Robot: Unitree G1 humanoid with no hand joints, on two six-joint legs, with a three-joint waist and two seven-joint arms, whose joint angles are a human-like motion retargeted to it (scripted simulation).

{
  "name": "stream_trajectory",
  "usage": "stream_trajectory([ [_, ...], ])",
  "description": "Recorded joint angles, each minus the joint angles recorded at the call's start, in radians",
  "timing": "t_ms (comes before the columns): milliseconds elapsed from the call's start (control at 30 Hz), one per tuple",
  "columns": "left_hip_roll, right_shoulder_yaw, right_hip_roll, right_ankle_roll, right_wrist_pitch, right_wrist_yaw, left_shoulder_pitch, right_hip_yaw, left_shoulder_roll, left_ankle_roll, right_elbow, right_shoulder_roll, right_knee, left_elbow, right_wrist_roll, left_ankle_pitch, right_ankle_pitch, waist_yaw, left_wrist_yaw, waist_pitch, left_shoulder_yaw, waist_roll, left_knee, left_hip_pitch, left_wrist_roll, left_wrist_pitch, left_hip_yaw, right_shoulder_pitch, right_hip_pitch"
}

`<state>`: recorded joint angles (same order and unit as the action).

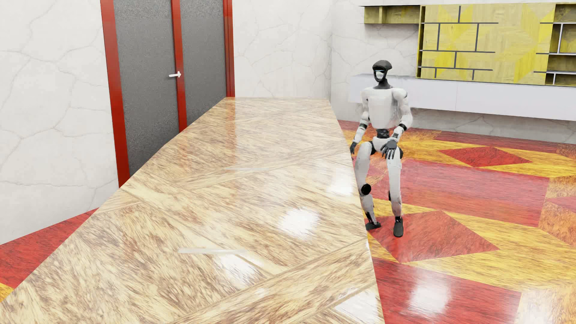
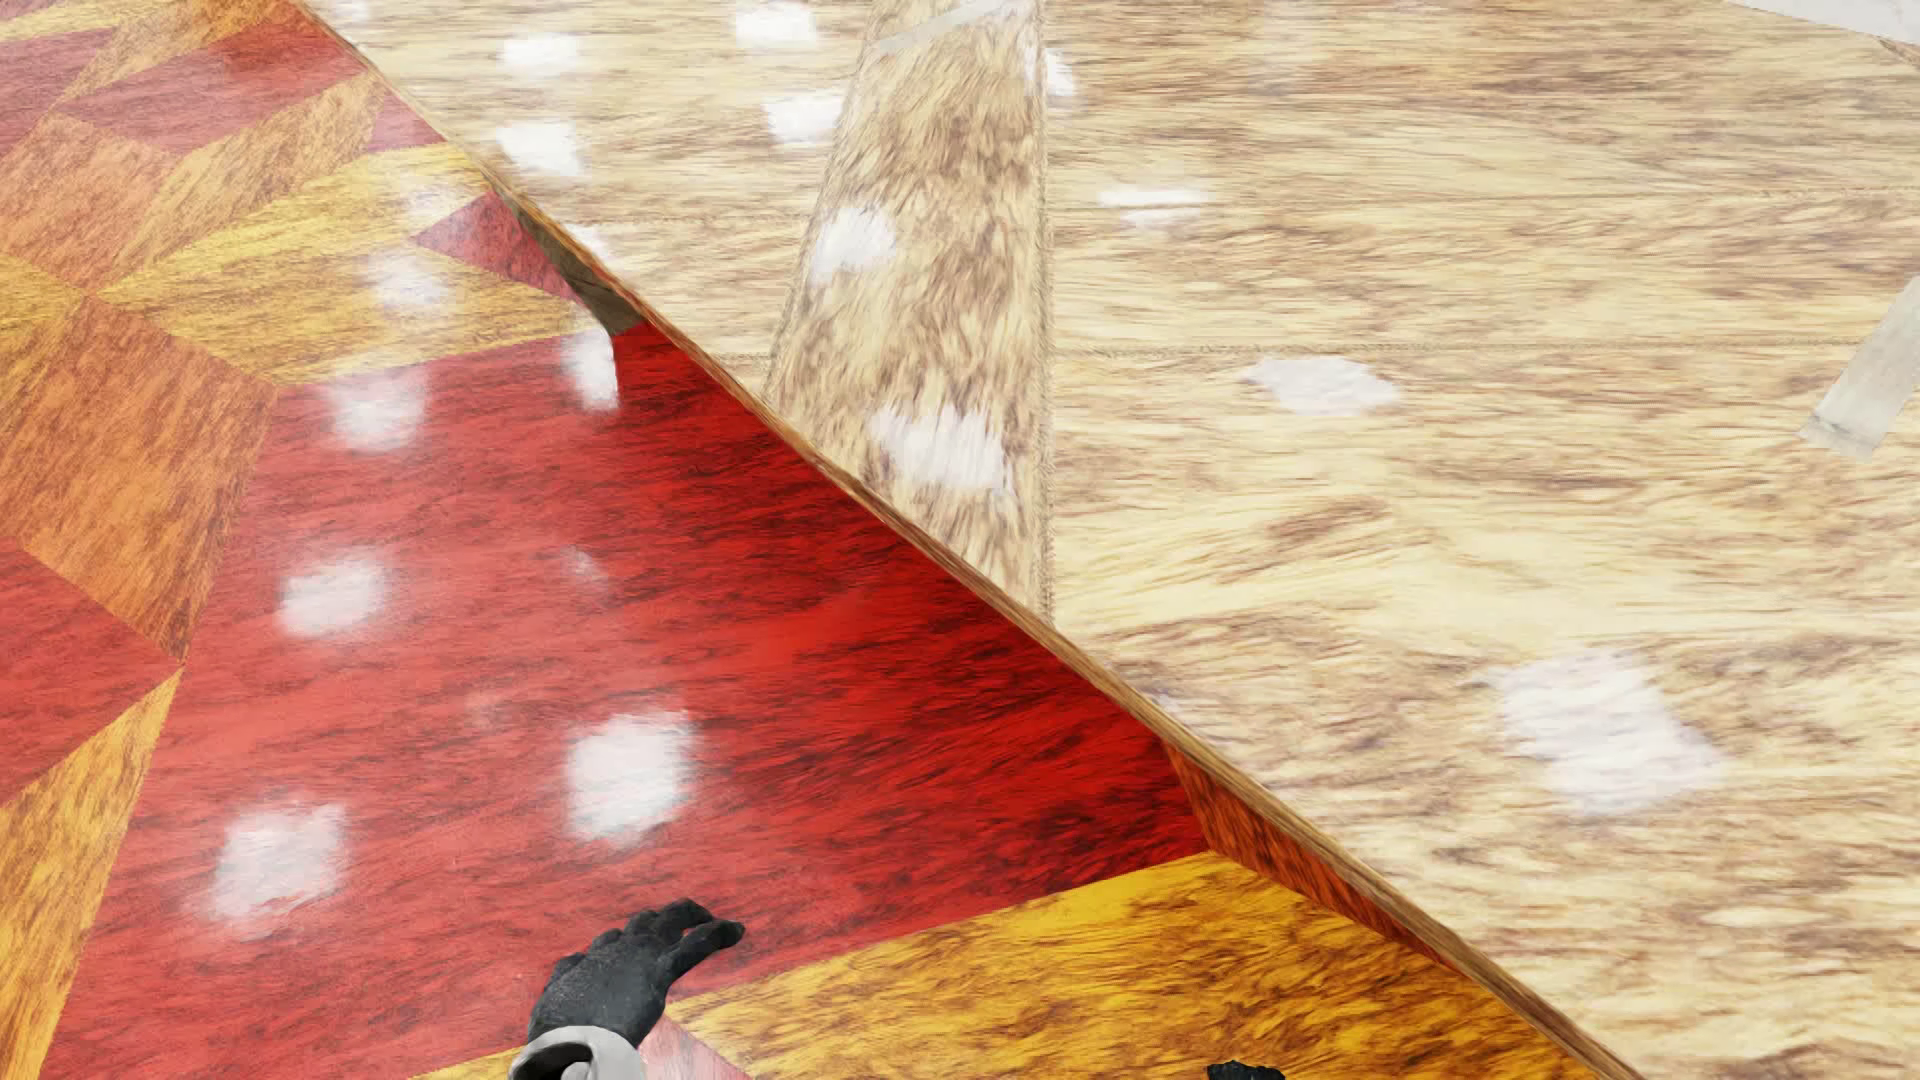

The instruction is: Walk towards the conferencetable

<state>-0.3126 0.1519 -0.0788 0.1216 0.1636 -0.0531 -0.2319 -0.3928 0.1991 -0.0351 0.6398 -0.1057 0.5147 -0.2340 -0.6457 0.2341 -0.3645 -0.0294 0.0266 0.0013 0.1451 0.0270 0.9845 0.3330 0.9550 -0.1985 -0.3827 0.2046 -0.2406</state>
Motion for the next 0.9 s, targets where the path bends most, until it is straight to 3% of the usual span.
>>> stream_trajectory([
  [67,-0.031,0.023,0.024,-0.024,0.016,0.019,-0.008,0.056,-0.007,-0.058,0.043,-0.018,-0.021,-0.153,-0.008,0.0,0.013,0.007,0.01,-0.001,-0.01,0.01,0.02,0.054,-0.067,-0.02,0.073,-0.019,0.026],
  [167,-0.031,-0.019,0.05,-0.062,0.022,-0.005,-0.039,0.141,-0.004,-0.081,0.072,-0.015,-0.077,-0.347,0.006,-0.011,0.01,0.015,0.022,-0.006,0.001,0.022,-0.231,0.063,-0.148,-0.081,0.225,-0.031,0.062],
  [267,0.09,-0.088,0.065,-0.12,0.002,-0.036,-0.098,0.261,-0.042,-0.165,0.088,-0.015,-0.104,-0.497,0.027,-0.139,0.016,0.028,0.017,-0.015,0.003,0.044,-0.527,0.003,-0.238,-0.144,0.586,-0.029,0.058],
  [300,0.08,-0.108,0.067,-0.142,0.004,-0.04,-0.126,0.301,-0.054,-0.193,0.094,-0.019,-0.098,-0.529,0.026,-0.118,0.016,0.024,0.029,-0.016,0.017,0.054,-0.538,-0.009,-0.255,-0.152,0.575,-0.036,0.042],
  [367,0.058,-0.163,0.059,-0.189,0.018,-0.065,-0.162,0.381,-0.08,-0.158,0.095,-0.023,-0.09,-0.566,0.037,-0.043,0.02,0.017,0.084,-0.015,0.072,0.074,-0.557,-0.033,-0.262,-0.149,0.436,-0.053,0.001],
  [467,0.094,-0.264,0.016,-0.251,0.017,-0.112,-0.131,0.483,-0.071,-0.106,0.065,-0.008,-0.105,-0.594,0.079,-0.003,0.042,0.011,0.143,-0.009,0.172,0.077,-0.592,-0.054,-0.24,-0.128,0.321,-0.042,-0.045],
  [533,0.139,-0.294,-0.027,-0.265,0.005,-0.103,-0.066,0.539,-0.039,-0.075,0.047,0.005,-0.104,-0.595,0.08,0.009,0.049,0.008,0.114,-0.002,0.221,0.062,-0.592,-0.051,-0.218,-0.133,0.262,-0.019,-0.084],
  [600,0.177,-0.285,-0.056,-0.231,-0.01,-0.063,-0.004,0.577,0.006,-0.048,0.036,0.012,-0.064,-0.553,0.035,0.02,0.062,0.007,0.052,0.009,0.207,0.042,-0.581,-0.04,-0.219,-0.139,0.219,0.004,-0.133],
  [633,0.191,-0.274,-0.077,-0.178,-0.01,-0.038,0.024,0.534,0.015,-0.038,0.038,0.016,-0.017,-0.522,0.012,0.024,0.066,0.006,0.0,0.014,0.168,0.03,-0.572,-0.034,-0.238,-0.148,0.204,0.011,-0.163],
  [667,0.2,-0.274,-0.123,-0.117,-0.008,-0.015,0.048,0.388,0.02,-0.029,0.044,0.025,0.037,-0.488,-0.003,0.026,0.076,0.006,-0.058,0.018,0.111,0.017,-0.565,-0.028,-0.274,-0.153,0.194,0.016,-0.187],
  [700,0.208,-0.28,-0.135,-0.101,0.011,-0.006,0.071,0.306,0.021,-0.022,0.043,0.042,0.11,-0.456,-0.005,0.033,0.031,0.0,-0.109,0.019,0.054,0.007,-0.55,-0.02,-0.315,-0.15,0.193,0.014,-0.203],
  [767,0.219,-0.299,-0.049,-0.261,0.013,-0.016,0.104,0.292,0.036,-0.009,0.043,0.059,0.234,-0.388,0.0,0.038,0.004,-0.011,-0.165,0.017,-0.017,-0.008,-0.54,-0.017,-0.373,-0.119,0.197,0.03,-0.218],
  [800,0.221,-0.295,-0.012,-0.196,0.016,-0.011,0.11,0.259,0.048,-0.003,0.047,0.062,0.228,-0.344,-0.007,0.036,0.026,-0.011,-0.176,0.013,-0.034,-0.013,-0.55,-0.022,-0.383,-0.097,0.196,0.033,-0.202],
  [833,0.224,-0.289,-0.036,-0.13,0.022,0.003,0.111,0.155,0.054,0.002,0.053,0.062,0.164,-0.303,-0.015,0.031,0.011,-0.006,-0.183,0.007,-0.049,-0.018,-0.559,-0.026,-0.385,-0.078,0.195,0.034,-0.16],
  [900,0.23,-0.267,-0.031,-0.098,0.036,0.023,0.105,0.09,0.047,0.01,0.073,0.056,0.005,-0.24,-0.028,0.037,-0.015,-0.003,-0.199,-0.002,-0.078,-0.026,-0.544,-0.018,-0.382,-0.055,0.205,0.027,-0.071],
])
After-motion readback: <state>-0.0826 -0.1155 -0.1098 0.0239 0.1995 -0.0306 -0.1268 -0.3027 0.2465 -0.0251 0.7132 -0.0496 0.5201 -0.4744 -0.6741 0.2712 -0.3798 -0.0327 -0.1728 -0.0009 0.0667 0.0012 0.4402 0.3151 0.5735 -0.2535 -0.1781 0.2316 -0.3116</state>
